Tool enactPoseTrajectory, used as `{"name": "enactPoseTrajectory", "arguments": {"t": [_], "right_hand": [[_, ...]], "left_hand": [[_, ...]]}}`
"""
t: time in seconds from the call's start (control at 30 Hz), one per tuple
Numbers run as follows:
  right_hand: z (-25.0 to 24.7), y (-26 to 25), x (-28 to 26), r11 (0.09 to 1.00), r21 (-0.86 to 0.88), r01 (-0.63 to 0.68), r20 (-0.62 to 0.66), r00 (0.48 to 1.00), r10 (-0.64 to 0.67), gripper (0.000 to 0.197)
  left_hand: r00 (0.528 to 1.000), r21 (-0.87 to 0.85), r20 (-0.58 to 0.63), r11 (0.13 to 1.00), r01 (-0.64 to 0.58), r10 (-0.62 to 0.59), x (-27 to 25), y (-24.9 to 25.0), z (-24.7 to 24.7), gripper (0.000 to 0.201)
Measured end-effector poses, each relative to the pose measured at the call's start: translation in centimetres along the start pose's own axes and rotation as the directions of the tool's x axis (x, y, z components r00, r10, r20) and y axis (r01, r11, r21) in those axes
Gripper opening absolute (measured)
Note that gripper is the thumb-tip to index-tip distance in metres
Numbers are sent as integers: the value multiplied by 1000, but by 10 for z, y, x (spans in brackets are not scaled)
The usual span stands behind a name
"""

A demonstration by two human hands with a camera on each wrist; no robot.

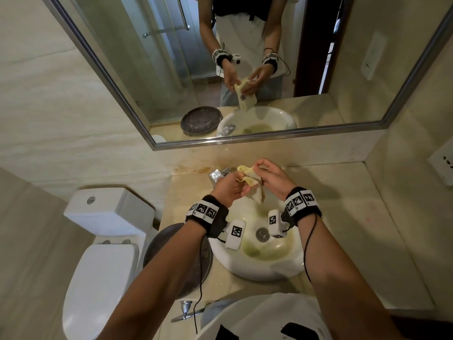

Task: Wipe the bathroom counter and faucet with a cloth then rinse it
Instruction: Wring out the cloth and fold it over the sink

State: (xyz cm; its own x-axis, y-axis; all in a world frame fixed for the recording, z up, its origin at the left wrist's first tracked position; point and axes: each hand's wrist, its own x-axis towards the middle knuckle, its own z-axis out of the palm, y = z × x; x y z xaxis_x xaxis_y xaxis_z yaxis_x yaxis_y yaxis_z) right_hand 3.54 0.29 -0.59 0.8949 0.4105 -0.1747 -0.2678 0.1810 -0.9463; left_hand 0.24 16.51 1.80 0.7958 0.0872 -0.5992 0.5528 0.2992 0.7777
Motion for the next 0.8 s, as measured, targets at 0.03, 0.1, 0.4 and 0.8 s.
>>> {"name": "enactPoseTrajectory", "arguments": {"t": [0.03, 0.1, 0.4, 0.8], "right_hand": [[0, -1, 0, 1000, -3, 7, 17, 1000, -7, 6], [1, -5, -2, 1000, -6, 24, 54, 998, -23, 3], [4, -16, -11, 978, -199, 58, 136, 990, -31, 40], [-15, -19, -20, 919, -372, 127, -183, 961, -207, 30]], "left_hand": [[1000, -20, 7, 1000, -1, 1, -2, 1, 0, 12], [1000, -50, 24, 999, 1, 0, -5, 4, -2, 15], [991, -106, 112, 991, 80, -68, -18, 22, 1, 38], [978, 179, 203, 984, 20, -56, -30, 22, 19, 39]]}}
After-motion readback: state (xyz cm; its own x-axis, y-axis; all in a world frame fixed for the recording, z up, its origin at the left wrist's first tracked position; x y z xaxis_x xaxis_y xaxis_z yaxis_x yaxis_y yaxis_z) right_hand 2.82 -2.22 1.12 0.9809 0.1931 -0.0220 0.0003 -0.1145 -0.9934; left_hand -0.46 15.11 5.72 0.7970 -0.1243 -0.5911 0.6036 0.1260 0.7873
